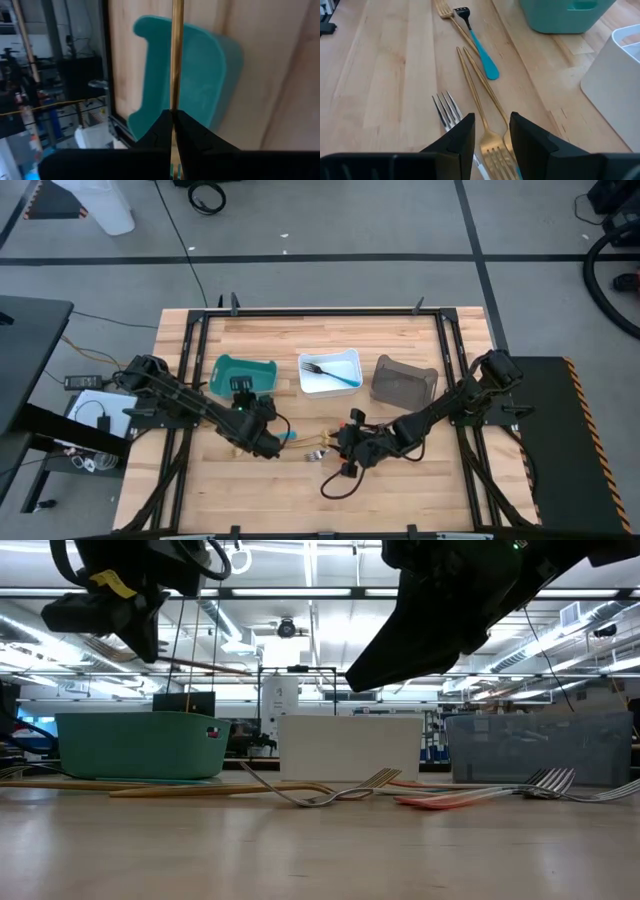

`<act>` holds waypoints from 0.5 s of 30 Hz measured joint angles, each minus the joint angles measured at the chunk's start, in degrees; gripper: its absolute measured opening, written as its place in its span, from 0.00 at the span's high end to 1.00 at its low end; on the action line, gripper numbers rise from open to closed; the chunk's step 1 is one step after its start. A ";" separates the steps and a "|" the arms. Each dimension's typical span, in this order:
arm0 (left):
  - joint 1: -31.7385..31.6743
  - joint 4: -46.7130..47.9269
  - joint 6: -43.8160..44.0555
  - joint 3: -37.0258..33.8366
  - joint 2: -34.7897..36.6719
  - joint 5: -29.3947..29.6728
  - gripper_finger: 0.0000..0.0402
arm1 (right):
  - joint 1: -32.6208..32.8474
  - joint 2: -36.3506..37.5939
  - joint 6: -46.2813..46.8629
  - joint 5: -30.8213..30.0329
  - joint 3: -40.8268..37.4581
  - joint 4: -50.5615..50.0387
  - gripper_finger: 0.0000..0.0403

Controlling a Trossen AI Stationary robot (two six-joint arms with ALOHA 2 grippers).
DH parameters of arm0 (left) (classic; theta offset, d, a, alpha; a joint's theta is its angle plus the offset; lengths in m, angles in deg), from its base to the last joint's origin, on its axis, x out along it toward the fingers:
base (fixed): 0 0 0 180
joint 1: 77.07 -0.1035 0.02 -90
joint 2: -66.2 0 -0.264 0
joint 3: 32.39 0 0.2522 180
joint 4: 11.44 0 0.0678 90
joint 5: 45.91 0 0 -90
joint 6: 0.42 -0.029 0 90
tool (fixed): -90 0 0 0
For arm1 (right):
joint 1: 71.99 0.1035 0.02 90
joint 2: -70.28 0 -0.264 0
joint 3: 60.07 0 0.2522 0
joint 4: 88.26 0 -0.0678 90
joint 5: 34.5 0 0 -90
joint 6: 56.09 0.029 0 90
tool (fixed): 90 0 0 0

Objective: Sort silverware by color (type)
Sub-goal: Put the gold fork into the green bin

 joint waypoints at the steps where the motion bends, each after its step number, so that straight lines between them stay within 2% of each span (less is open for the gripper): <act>1: 0.00 0.06 0.12 -0.04 0.18 0.46 0.95 | 0.15 0.00 -0.01 -0.10 0.00 0.00 0.68; 15: -1.32 -6.81 2.00 -12.33 14.66 1.49 0.95 | 0.58 0.00 -0.74 -1.66 0.02 0.59 0.68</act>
